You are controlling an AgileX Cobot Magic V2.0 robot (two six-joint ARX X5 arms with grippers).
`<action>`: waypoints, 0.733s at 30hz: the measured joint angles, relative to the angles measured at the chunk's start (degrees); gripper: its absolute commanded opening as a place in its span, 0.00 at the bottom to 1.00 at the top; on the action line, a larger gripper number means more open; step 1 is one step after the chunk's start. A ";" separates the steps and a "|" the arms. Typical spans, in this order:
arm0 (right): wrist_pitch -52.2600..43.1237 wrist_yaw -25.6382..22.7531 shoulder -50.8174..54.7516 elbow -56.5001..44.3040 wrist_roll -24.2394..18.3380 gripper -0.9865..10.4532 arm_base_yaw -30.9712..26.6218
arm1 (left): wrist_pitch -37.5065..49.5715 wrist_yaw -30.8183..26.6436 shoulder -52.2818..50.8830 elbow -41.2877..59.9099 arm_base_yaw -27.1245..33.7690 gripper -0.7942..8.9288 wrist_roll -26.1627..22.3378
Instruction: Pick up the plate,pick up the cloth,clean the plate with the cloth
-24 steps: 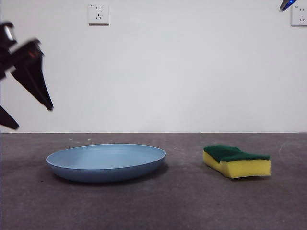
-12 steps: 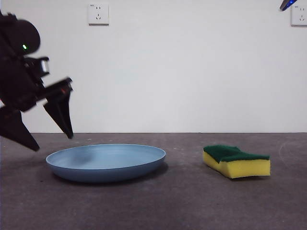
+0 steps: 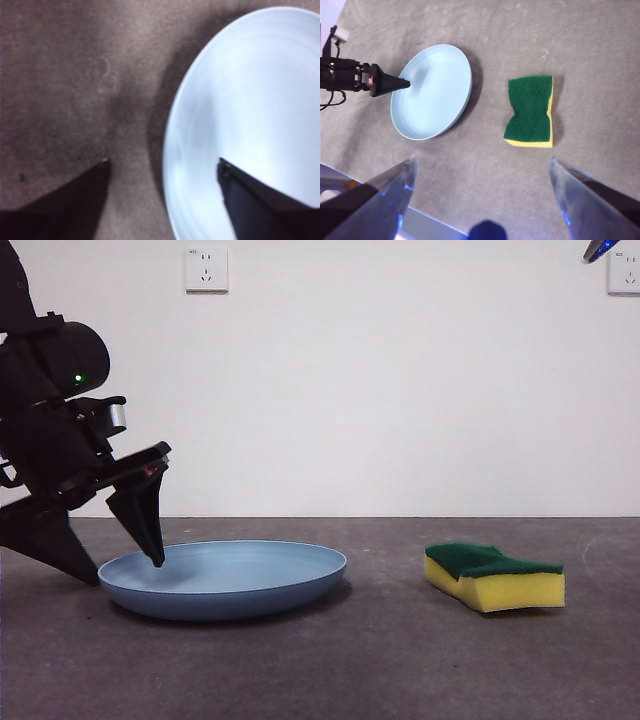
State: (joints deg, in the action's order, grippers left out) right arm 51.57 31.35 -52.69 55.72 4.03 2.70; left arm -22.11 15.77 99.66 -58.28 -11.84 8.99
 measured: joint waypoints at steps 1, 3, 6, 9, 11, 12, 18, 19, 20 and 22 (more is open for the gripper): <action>0.00 0.00 0.00 0.00 0.00 0.47 0.00 | -0.02 0.00 0.09 0.00 -0.07 0.13 -0.04; 0.00 0.00 0.00 0.00 0.00 0.47 0.00 | -0.04 0.00 0.33 0.00 -0.48 0.07 -0.70; 0.00 0.00 0.00 0.00 0.00 0.47 0.00 | -0.13 0.07 0.66 0.00 -1.07 0.07 -1.81; 0.00 0.00 0.00 0.00 0.00 0.47 0.00 | -0.37 0.24 0.72 0.07 -1.18 0.07 -2.10; -0.02 -0.11 -0.07 0.00 -0.04 0.47 0.04 | 0.02 1.14 0.04 0.07 -1.09 0.07 -1.77; -0.04 -0.63 -0.26 0.02 -0.22 0.47 0.33 | -0.04 1.14 -0.94 0.07 -1.07 0.07 -1.62; -0.13 -8.09 -4.04 1.38 -0.63 0.47 4.39 | -2.43 0.07 -10.21 0.11 -1.46 0.07 -2.47; -0.11 -9.20 -4.85 1.77 -0.70 0.47 5.20 | -2.89 0.00 -12.13 0.11 -1.46 0.07 -2.56; -0.17 -10.21 -5.75 2.21 -0.83 0.47 6.05 | -3.45 -0.13 -14.14 0.11 -1.46 0.07 -2.58; -0.68 -12.26 -8.11 3.39 -1.03 0.47 8.33 | -5.38 -0.61 -18.97 0.11 -1.46 0.07 -2.60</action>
State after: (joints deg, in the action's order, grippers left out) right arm 50.89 19.09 -60.80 59.11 3.01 11.03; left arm -27.49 15.16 80.68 -58.17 -13.30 6.39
